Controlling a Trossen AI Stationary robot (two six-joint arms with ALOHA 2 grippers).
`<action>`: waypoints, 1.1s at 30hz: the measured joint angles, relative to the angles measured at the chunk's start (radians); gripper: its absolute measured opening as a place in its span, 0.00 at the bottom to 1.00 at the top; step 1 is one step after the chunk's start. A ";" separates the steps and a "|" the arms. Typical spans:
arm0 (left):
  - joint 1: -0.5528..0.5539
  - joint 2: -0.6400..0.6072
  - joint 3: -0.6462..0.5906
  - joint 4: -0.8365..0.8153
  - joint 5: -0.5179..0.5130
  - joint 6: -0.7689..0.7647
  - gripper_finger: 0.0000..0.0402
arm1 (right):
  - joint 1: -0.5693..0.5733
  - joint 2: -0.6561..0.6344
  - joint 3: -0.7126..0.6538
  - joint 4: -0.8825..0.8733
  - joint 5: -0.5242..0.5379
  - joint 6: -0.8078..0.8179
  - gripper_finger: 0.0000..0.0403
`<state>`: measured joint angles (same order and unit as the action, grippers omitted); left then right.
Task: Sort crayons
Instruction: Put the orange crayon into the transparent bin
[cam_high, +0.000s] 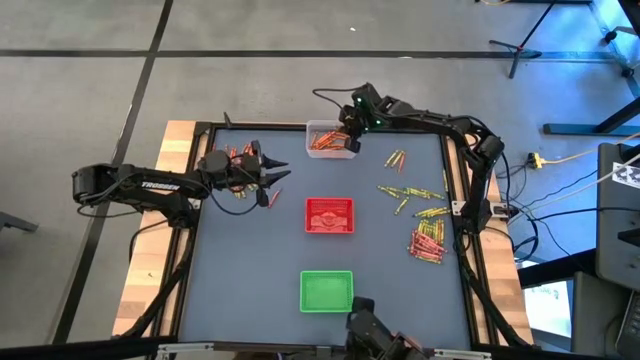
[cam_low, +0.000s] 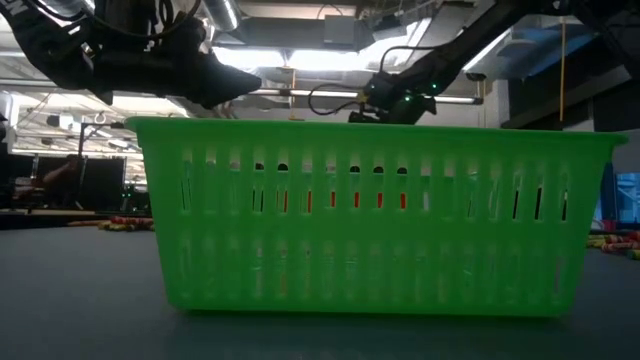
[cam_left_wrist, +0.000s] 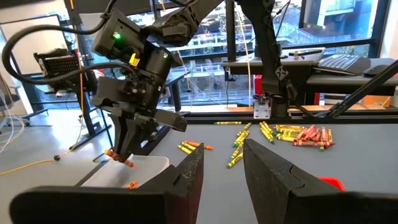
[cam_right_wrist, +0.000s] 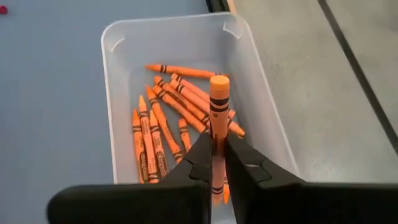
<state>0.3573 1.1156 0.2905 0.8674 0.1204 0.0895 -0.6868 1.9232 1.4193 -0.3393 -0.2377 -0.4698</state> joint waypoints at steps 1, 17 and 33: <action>0.000 0.000 0.000 0.000 0.000 0.000 0.25 | 0.000 0.000 0.000 0.005 0.001 0.000 0.10; 0.000 0.000 0.000 0.000 0.000 -0.002 0.25 | 0.000 -0.188 0.035 -0.170 0.070 -0.011 0.31; 0.000 0.000 0.000 0.001 0.000 -0.004 0.25 | -0.085 -0.643 -0.446 0.060 0.112 -0.028 0.31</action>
<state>0.3573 1.1156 0.2905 0.8680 0.1204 0.0856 -0.7715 1.2803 0.9735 -0.2798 -0.1258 -0.4976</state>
